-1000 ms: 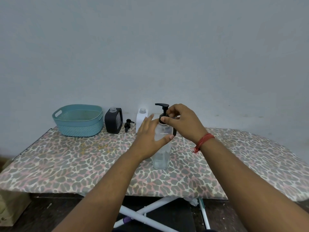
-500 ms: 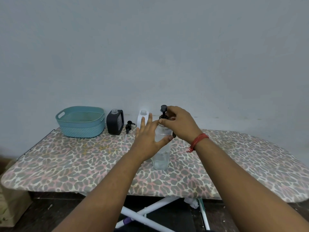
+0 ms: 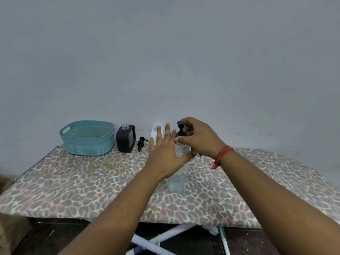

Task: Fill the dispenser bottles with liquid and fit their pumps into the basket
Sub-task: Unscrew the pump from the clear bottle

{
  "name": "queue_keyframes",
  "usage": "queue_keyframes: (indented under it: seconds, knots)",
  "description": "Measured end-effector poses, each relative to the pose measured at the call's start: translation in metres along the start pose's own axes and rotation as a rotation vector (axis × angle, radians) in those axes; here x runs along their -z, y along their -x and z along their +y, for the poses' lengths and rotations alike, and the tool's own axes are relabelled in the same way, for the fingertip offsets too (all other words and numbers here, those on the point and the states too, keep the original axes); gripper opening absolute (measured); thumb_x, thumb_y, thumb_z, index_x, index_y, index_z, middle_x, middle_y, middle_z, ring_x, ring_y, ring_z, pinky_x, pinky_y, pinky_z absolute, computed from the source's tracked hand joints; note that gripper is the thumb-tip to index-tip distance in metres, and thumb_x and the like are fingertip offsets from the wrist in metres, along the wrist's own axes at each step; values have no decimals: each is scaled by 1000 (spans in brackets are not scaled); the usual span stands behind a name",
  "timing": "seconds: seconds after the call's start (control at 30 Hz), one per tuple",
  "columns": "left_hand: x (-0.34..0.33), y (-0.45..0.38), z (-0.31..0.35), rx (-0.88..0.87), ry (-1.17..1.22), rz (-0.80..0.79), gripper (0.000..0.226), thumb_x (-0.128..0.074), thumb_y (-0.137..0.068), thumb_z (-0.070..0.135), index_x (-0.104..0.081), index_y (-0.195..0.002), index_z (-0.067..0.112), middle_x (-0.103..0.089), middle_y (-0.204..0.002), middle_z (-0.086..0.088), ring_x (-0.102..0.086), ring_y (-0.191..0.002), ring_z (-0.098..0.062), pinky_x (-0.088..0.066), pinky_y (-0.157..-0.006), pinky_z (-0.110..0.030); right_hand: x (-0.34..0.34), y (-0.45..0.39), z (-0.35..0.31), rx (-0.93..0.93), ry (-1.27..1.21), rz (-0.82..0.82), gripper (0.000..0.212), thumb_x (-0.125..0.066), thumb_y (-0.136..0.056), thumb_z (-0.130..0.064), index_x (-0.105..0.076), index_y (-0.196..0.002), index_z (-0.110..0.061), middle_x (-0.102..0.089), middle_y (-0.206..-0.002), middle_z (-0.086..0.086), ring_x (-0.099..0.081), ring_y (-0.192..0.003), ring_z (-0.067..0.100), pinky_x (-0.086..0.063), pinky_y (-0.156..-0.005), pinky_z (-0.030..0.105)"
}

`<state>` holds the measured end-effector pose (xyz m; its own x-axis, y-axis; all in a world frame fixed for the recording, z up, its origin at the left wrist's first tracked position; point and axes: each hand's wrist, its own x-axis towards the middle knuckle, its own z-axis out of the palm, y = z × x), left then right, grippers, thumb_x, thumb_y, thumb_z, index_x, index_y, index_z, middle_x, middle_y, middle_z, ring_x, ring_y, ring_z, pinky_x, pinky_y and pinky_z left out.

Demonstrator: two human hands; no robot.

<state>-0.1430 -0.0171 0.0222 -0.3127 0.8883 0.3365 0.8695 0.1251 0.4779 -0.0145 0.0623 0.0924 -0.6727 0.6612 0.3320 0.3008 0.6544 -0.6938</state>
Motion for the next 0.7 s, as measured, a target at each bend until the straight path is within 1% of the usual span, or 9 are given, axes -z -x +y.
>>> queue_keyframes:
  seconds: [0.07, 0.13, 0.17, 0.23, 0.33, 0.4, 0.57, 0.63, 0.7]
  knots:
    - [-4, 1, 0, 8, 43, 25, 101, -39, -77, 90, -9, -159, 38, 10, -169, 3, 28, -149, -15, 0, -121, -60, 3, 0, 2, -24, -90, -37, 59, -77, -83, -17, -49, -134, -27, -67, -109, -12, -64, -106, 6, -52, -97, 29]
    - [-8, 1, -1, 6, 86, 47, 95, -44, -79, 86, -8, -156, 44, 6, -169, 2, 28, -149, -13, -1, -121, -61, 7, 0, 4, -53, -173, -66, 71, -76, -83, -14, -39, -142, -26, -69, -109, -11, -64, -111, 11, -48, -103, 34]
    - [-9, 0, -1, 11, 85, 48, 96, -44, -79, 85, -10, -157, 42, 6, -169, 3, 29, -149, -12, -1, -121, -61, 7, 0, 5, -63, -190, -69, 76, -76, -83, -15, -33, -145, -27, -68, -112, -9, -63, -112, 12, -48, -103, 34]
    - [-12, -2, -1, 31, 67, 42, 100, -43, -77, 85, -18, -158, 33, 7, -169, 4, 29, -149, -11, 1, -122, -59, 2, 2, 7, -58, -135, -40, 82, -80, -82, -25, -28, -145, -27, -61, -112, -9, -62, -105, 9, -50, -91, 27]
    - [-14, -4, -1, 48, 68, 49, 103, -41, -73, 85, -23, -158, 30, 6, -169, 4, 28, -149, -10, 4, -122, -56, -8, 4, 7, -44, -99, 64, 71, -82, -80, -27, -38, -135, -22, -60, -92, -6, -62, -80, 5, -47, -70, 21]
    - [-14, -3, -2, 51, 79, 67, 102, -42, -73, 85, -22, -157, 29, 5, -169, 4, 26, -149, -10, 3, -122, -56, -8, 4, 8, -43, -131, 67, 67, -81, -81, -23, -40, -134, -20, -64, -92, -6, -64, -82, 6, -48, -72, 21]
    - [-15, -3, -3, 50, 15, 77, 103, -37, -77, 87, -12, -159, 29, 8, -169, 5, 27, -150, -13, 1, -121, -61, 2, 6, 10, -62, -227, -32, 79, -70, -88, -14, -25, -152, -26, -68, -120, -12, -64, -113, 12, -50, -91, 26]
    - [-15, -2, -2, 55, -8, 73, 107, -35, -77, 88, -11, -159, 24, 9, -169, 4, 28, -150, -14, 2, -121, -60, 0, 8, 9, -79, -214, 1, 85, -75, -87, -25, -22, -154, -27, -63, -123, -12, -59, -116, 6, -44, -86, 16]
    - [-15, -1, -1, 60, -2, 73, 110, -33, -75, 89, -9, -159, 22, 9, -169, 4, 29, -149, -13, 4, -122, -59, -4, 9, 8, -91, -148, 67, 82, -79, -84, -31, -29, -149, -24, -62, -111, -8, -61, -104, 6, -44, -74, 11]
